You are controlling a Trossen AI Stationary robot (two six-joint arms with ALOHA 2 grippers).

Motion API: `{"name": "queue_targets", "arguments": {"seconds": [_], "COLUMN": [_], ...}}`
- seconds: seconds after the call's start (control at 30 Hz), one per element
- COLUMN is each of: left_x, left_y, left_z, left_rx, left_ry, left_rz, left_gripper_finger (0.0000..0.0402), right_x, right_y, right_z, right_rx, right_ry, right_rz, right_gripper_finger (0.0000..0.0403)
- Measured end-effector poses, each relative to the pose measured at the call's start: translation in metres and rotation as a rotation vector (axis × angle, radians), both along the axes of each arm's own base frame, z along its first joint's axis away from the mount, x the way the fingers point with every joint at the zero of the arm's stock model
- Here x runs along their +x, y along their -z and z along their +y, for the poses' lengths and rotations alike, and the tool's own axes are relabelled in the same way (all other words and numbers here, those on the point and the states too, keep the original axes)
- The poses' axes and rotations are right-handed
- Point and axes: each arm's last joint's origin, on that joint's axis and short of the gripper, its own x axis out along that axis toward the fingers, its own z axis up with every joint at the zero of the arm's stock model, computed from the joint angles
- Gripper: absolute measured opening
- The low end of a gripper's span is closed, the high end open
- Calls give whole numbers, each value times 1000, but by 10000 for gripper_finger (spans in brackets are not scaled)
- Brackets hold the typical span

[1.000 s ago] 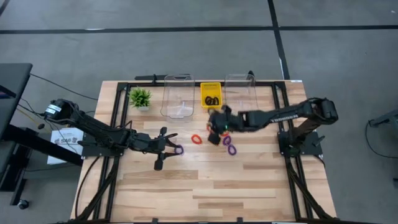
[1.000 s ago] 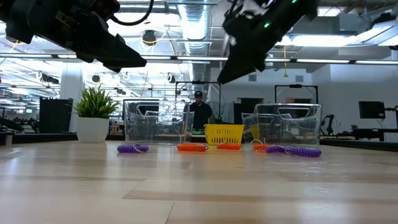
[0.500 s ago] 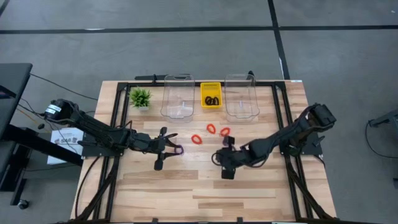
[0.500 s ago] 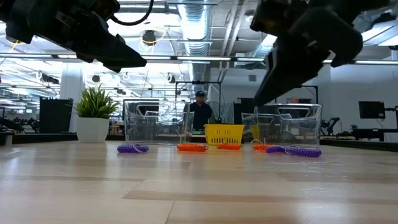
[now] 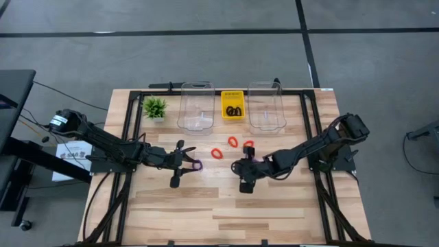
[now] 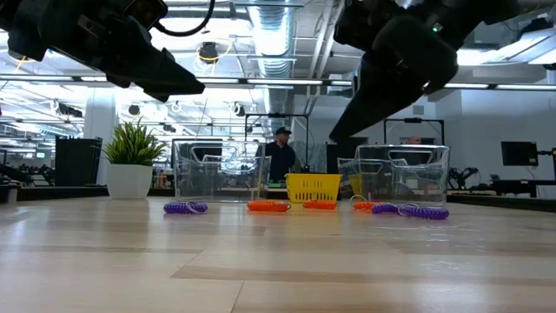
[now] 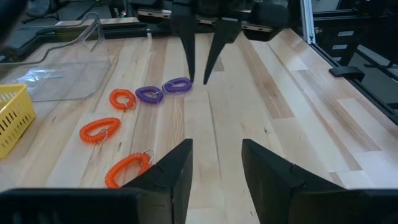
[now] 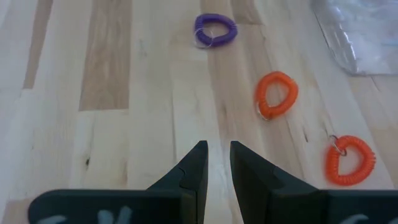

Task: Sort spring keychains
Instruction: Put the left purple spring keychain into the right transparent bin

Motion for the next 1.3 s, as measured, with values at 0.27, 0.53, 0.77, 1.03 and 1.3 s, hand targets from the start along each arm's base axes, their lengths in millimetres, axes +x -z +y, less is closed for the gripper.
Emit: {"name": "queue_targets", "arguments": {"seconds": [0.27, 0.53, 0.77, 1.03, 1.3], "left_x": [-2, -10, -18, -20, -12], "left_y": [6, 21, 33, 41, 53], "left_z": [1, 3, 6, 21, 21], "left_rx": [-16, 25, 47, 24, 4], "left_ry": [-14, -27, -25, -86, -47], "left_rz": [66, 234, 278, 267, 271], "left_gripper_finger": [136, 136, 136, 136, 136], "right_x": [1, 1, 1, 1, 2], "right_y": [0, 0, 0, 0, -1], "right_z": [-3, -2, -2, -2, -2], "right_rx": [5, 6, 6, 7, 9], "right_ry": [13, 9, 9, 9, 9], "right_rz": [0, 0, -3, -5, -12], "right_gripper_finger": [58, 58, 58, 58, 58]}}
